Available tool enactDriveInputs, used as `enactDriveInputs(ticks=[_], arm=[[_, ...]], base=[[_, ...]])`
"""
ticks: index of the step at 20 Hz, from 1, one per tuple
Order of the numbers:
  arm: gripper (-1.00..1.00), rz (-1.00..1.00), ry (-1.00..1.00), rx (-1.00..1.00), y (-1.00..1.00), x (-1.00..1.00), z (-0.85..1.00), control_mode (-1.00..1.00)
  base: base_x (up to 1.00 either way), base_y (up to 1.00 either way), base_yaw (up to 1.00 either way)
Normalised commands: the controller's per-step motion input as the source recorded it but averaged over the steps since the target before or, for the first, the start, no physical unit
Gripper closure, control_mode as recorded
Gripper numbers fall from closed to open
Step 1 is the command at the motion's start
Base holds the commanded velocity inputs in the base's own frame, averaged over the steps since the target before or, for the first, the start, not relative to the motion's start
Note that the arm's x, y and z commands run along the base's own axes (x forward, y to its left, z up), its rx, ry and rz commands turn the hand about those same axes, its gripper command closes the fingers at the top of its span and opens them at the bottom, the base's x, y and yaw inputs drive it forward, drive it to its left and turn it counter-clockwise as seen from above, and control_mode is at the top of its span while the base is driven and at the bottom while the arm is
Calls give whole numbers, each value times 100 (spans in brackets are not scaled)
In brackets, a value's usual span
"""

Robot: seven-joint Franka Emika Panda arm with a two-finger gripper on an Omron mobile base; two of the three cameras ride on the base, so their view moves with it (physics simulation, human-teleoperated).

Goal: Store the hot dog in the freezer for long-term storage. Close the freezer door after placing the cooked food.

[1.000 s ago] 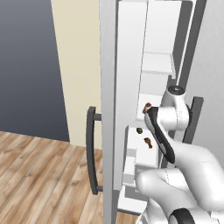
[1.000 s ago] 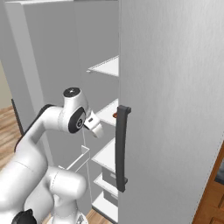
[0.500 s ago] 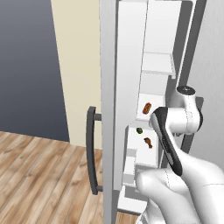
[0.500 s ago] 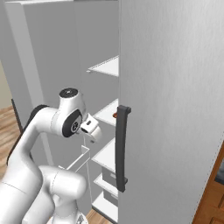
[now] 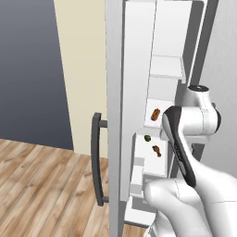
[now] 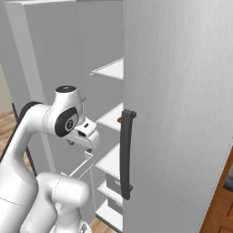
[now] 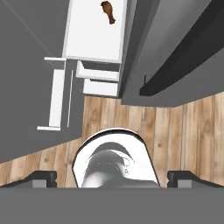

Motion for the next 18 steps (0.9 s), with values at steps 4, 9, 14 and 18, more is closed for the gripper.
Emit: enactDriveInputs(ticks=[4,9,14,18], arm=[[-100,2,8,0,35,-49,1,-100],[-100,1,2,0,32,-47,0,-100],[-100,0,0,-3,6,-33,-6,-100],[-100,0,0,-2,0,-14,-14,-100]], base=[[0,0,0],[0,0,0],[0,0,0],[0,0,0]])
